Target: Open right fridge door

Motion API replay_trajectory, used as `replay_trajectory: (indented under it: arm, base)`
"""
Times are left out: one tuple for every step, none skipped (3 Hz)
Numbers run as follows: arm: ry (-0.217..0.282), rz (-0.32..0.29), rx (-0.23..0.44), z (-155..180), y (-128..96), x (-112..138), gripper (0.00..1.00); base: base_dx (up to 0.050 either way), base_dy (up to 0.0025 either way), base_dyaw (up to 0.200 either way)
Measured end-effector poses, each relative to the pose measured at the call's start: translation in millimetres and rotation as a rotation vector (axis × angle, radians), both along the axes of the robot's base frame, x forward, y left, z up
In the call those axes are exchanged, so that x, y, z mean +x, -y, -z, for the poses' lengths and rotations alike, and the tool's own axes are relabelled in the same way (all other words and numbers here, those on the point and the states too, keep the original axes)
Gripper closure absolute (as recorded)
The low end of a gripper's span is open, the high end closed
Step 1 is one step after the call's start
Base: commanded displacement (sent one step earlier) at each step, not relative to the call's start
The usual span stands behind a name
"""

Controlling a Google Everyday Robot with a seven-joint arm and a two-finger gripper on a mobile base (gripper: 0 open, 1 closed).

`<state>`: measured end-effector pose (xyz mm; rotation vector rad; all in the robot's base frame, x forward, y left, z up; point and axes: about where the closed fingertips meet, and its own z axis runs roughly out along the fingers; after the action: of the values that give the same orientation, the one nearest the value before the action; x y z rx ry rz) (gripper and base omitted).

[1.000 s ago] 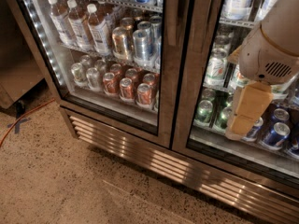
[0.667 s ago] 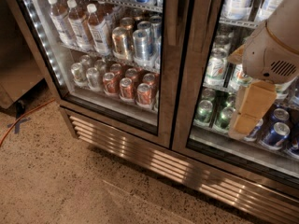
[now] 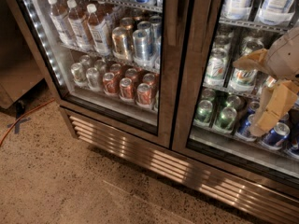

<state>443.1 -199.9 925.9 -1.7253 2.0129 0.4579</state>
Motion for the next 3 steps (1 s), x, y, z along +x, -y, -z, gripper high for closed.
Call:
replay_trajectory:
  arm:
    - [0.003,-0.011,0.030,-2,-7,1,0.00]
    - [0.018,-0.003,0.052,13,-6,-15,0.00]
    - [0.018,-0.007,0.051,13,-8,-15,0.00]
  base:
    - [0.000,0.00000,0.000]
    - [0.000,0.00000,0.000]
    - [0.000,0.00000,0.000]
